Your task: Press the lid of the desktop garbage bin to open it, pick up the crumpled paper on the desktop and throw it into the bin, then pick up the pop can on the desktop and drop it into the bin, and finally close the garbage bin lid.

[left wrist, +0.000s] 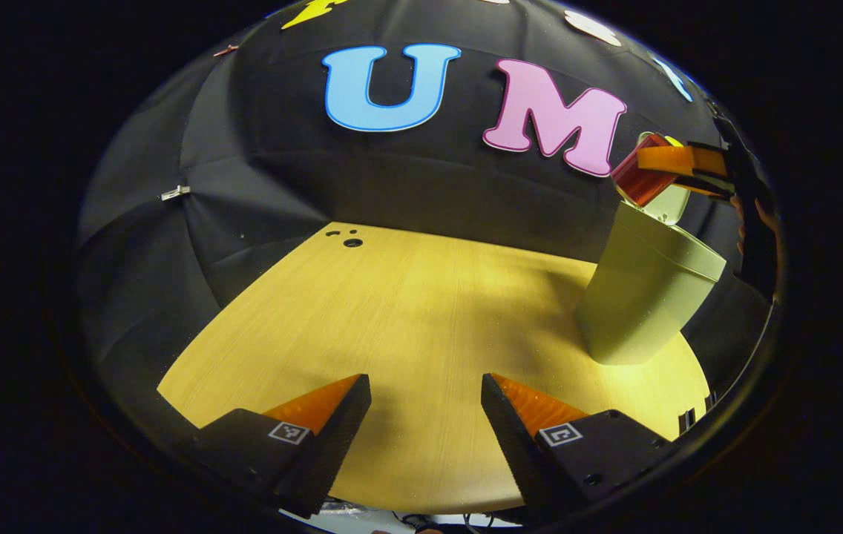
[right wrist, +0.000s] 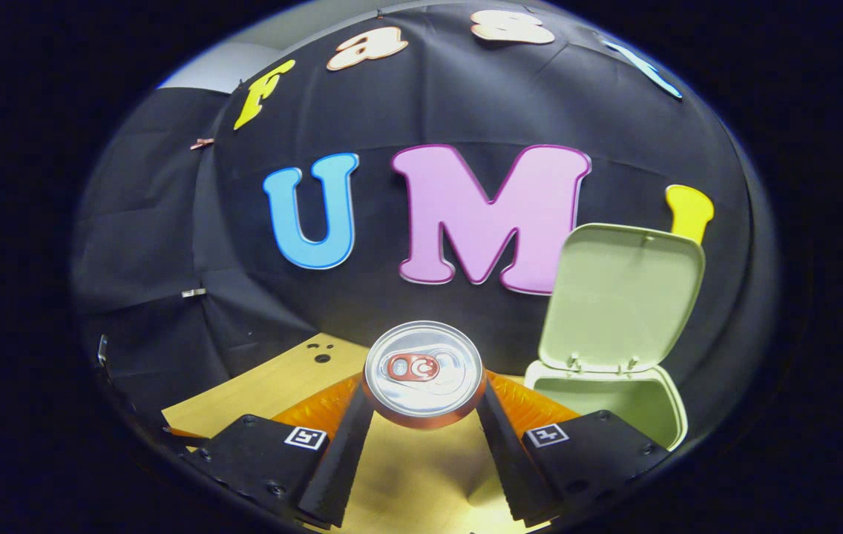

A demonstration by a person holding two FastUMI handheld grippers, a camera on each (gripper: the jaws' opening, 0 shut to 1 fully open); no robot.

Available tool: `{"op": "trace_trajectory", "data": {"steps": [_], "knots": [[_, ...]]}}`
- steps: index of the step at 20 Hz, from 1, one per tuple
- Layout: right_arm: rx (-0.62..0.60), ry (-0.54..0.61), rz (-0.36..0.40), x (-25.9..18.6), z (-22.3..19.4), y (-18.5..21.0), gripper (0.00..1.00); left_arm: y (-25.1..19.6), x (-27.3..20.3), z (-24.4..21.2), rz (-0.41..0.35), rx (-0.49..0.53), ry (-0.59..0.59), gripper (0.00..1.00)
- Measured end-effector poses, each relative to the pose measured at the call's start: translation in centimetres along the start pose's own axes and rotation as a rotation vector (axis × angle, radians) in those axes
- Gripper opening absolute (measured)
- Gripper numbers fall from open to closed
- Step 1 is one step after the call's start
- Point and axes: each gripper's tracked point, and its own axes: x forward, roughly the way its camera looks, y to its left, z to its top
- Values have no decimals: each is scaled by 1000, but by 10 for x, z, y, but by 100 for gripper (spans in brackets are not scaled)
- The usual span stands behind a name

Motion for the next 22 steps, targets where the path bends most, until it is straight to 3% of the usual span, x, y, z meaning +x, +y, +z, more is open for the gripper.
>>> {"op": "trace_trajectory", "data": {"steps": [13,22], "knots": [[45,-7,-195,-17,0,-107,82,-42,34,11,-62,24,0,96],[54,27,-264,-5,-14,-136,84,-41,41,9,-60,27,22,96]]}}
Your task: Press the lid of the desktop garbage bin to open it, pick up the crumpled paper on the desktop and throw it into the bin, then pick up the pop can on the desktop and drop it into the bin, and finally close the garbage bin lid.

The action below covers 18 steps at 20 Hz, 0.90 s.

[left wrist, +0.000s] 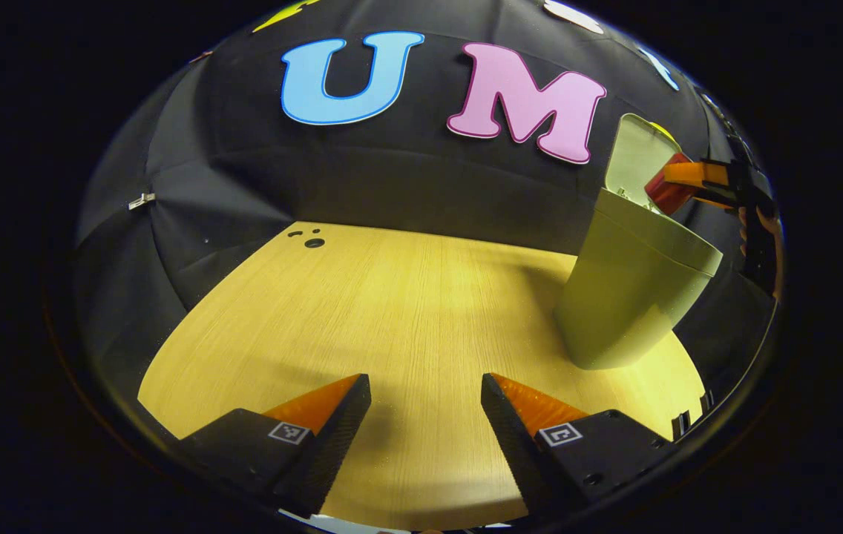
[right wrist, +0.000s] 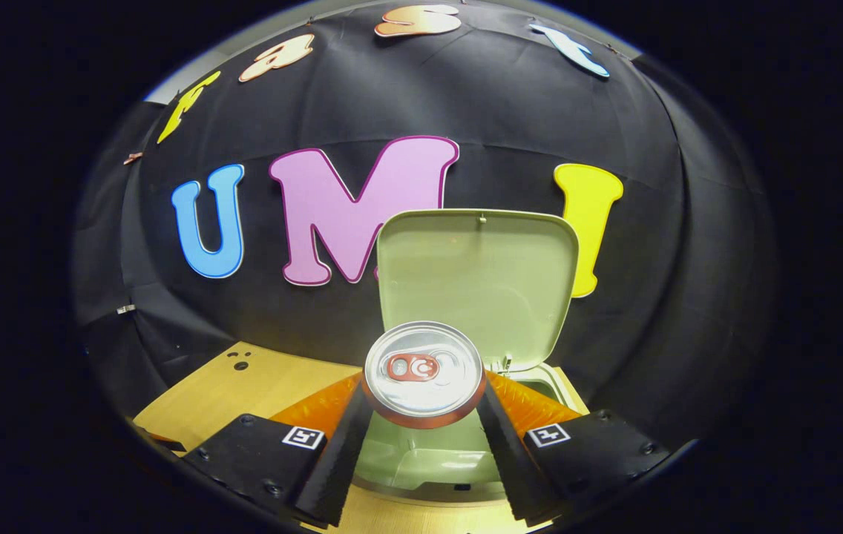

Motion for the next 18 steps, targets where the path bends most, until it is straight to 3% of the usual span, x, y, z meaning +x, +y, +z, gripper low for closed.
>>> {"op": "trace_trajectory", "data": {"steps": [5,10,18], "knots": [[18,-19,-28,6,7,-5,95,6,3,0,6,-1,16,96],[-1,-78,-56,8,35,-11,96,8,5,4,5,25,20,96],[-38,-218,-77,6,116,-24,96,12,8,-2,-2,17,35,96]]}}
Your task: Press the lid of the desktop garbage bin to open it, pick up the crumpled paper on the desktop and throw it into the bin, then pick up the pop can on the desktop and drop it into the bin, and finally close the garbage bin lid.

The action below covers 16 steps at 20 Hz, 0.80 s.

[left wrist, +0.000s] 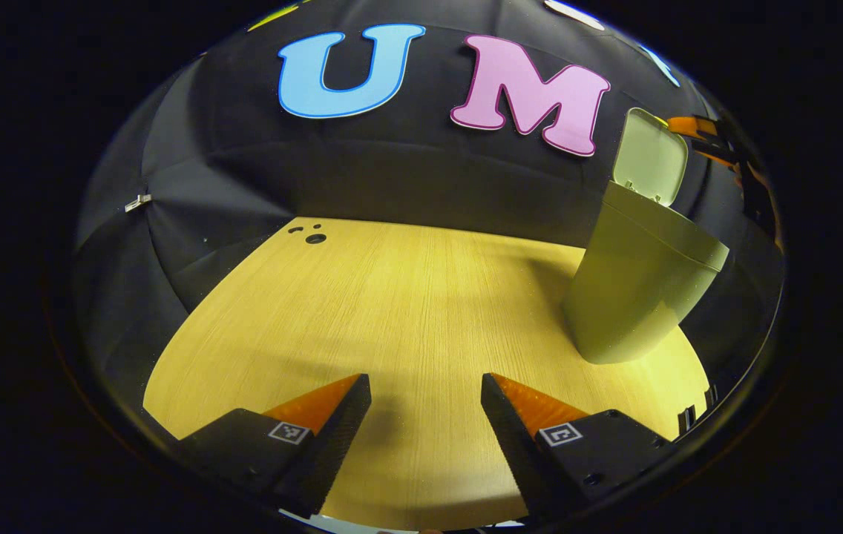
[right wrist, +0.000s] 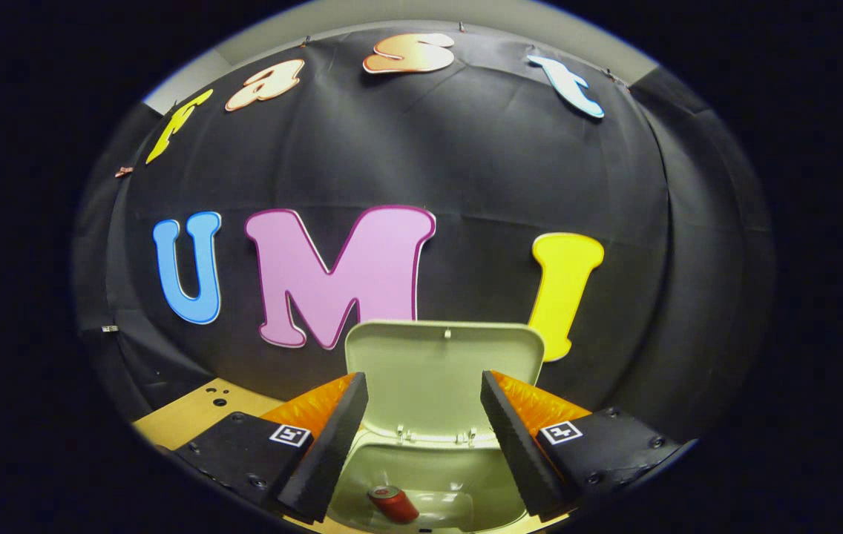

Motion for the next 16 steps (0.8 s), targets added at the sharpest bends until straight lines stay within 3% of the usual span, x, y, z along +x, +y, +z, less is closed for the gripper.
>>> {"op": "trace_trajectory", "data": {"steps": [8,16], "knots": [[-9,-107,-48,35,52,-11,96,21,3,-6,35,-16,17,96],[84,-124,-107,77,56,-29,95,41,-5,-14,93,-54,30,96]]}}
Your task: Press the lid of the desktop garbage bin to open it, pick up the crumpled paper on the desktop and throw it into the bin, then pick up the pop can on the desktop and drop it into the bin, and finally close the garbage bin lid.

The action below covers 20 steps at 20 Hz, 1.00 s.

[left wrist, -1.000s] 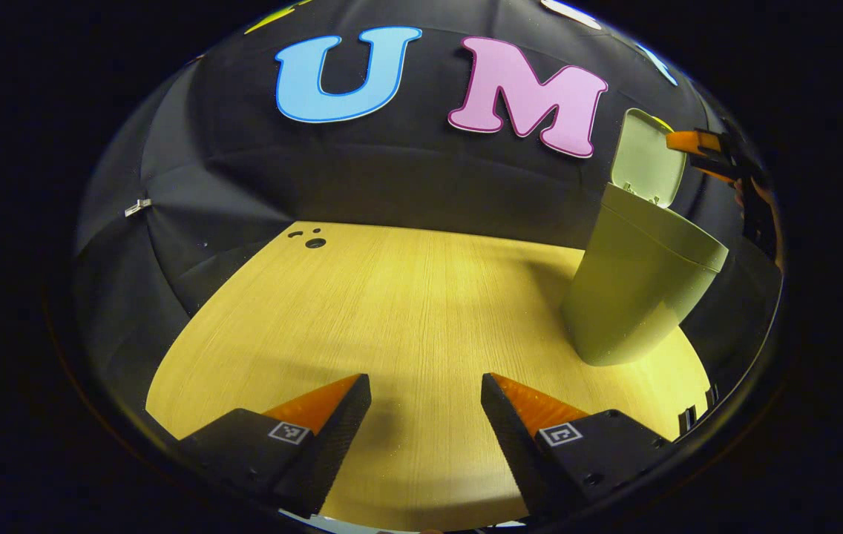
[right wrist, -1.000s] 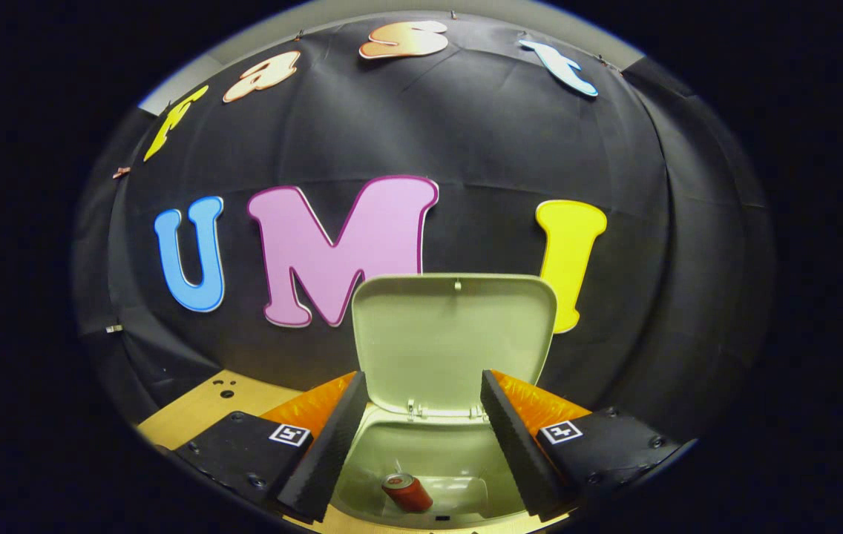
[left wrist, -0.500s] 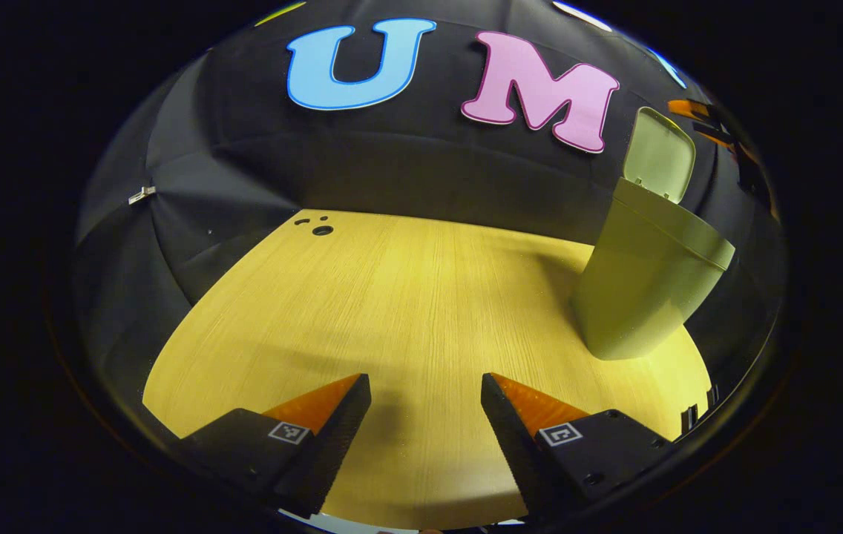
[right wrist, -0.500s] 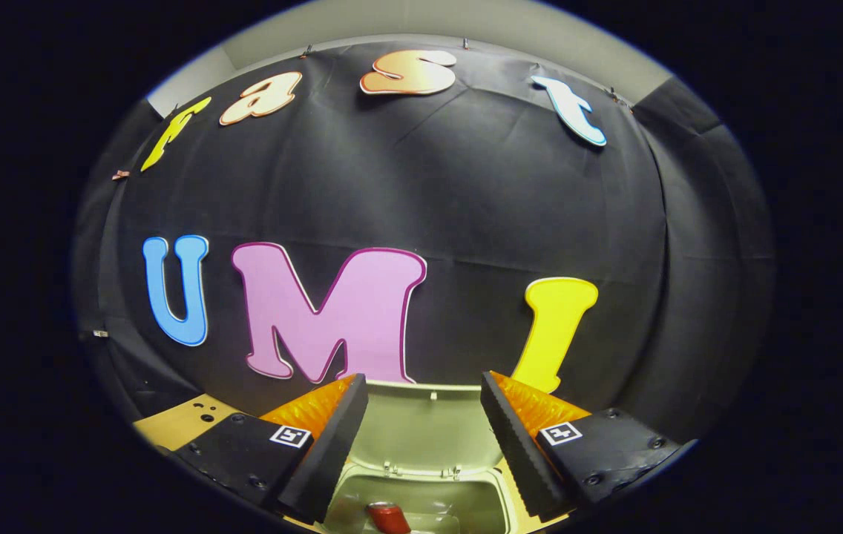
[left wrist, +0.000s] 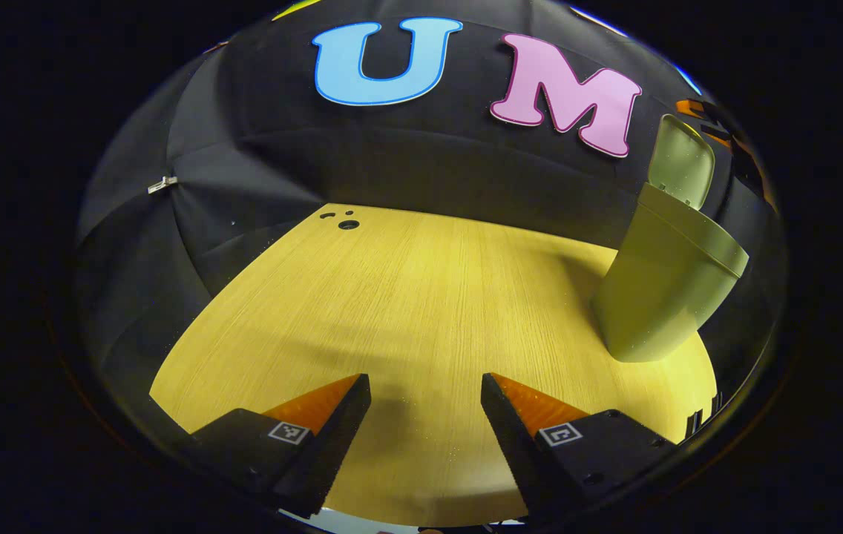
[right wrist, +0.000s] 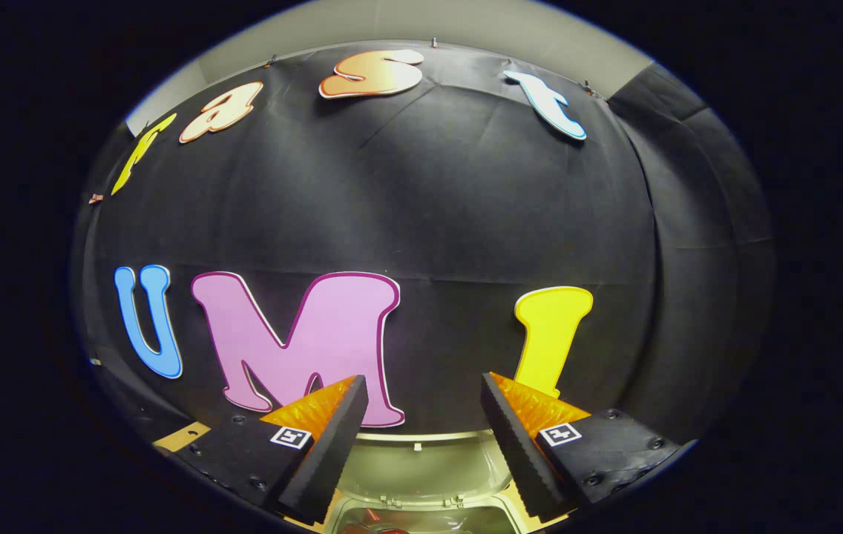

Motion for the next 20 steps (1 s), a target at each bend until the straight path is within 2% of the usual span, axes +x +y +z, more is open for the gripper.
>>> {"op": "trace_trajectory", "data": {"steps": [5,8,12,20], "knots": [[27,96,0,11,-30,1,95,7,-5,0,15,15,-6,96],[-31,102,3,7,-33,2,96,8,-9,0,22,23,-11,96],[-25,139,12,-6,-35,4,95,0,-14,-2,8,64,-27,96],[-44,199,10,-52,-46,0,96,-5,-23,-10,-31,71,-31,96]]}}
